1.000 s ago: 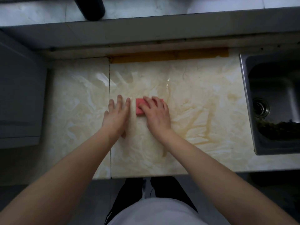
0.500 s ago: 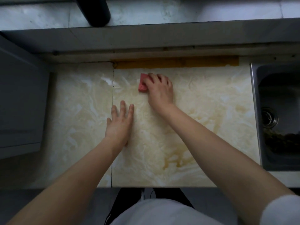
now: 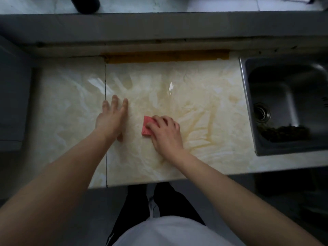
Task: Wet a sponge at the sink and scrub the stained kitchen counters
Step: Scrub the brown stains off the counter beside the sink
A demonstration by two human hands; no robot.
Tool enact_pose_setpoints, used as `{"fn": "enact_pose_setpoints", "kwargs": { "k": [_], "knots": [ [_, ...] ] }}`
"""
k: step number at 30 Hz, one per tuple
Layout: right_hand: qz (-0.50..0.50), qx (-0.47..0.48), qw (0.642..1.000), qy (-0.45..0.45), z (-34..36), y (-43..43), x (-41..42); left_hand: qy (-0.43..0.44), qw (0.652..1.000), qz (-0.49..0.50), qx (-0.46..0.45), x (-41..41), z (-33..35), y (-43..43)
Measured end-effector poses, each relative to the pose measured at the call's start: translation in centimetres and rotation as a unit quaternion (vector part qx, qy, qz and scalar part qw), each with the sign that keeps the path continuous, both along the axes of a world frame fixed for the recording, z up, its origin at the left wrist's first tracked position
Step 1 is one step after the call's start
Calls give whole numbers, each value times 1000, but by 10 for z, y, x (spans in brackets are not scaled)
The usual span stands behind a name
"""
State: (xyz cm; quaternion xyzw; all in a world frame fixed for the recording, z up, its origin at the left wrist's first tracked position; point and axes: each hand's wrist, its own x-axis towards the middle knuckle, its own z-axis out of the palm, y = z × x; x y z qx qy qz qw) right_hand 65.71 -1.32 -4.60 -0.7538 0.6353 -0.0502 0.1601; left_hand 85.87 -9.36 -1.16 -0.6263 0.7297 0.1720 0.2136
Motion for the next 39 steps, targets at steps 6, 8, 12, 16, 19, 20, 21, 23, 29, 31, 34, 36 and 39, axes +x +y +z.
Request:
{"fn": "enact_pose_setpoints", "kwargs": {
  "k": [6,8,12,16,19,20,21,23,29,31,34,36,39],
  "knots": [
    [3,2,1000,-15,2,70,-9,26,995,-10,-94,-3,-2,43],
    [10,3,1000,-12,3,88,-12,40,992,-26,-116,-5,-4,59],
    [17,14,1000,-7,3,116,-17,48,991,-35,-120,-7,-6,79],
    [17,9,1000,-2,3,140,-19,59,995,-26,-78,-15,-2,81],
    [13,-2,1000,4,4,146,-20,61,996,-26,-62,-29,4,79],
    [13,-5,1000,7,4,146,-20,59,996,-29,-63,-33,5,79],
    [15,-5,1000,7,4,146,-20,57,996,-34,-63,-38,5,77],
    [24,-1,1000,6,3,146,-21,56,996,-40,-61,-45,4,74],
    [37,12,999,0,-2,135,-25,44,997,-39,-57,-54,1,54],
    [35,4,999,-1,-3,125,-27,37,998,-27,-54,-55,1,45],
    [22,-21,999,-11,-3,102,-30,17,998,-17,-54,-57,0,33],
    [14,-34,999,-20,-4,80,-32,10,999,-12,-51,-62,-2,25],
    [-6,-42,999,-23,-8,44,-36,11,1000,-6,-26,-67,-4,16]
  ]
}}
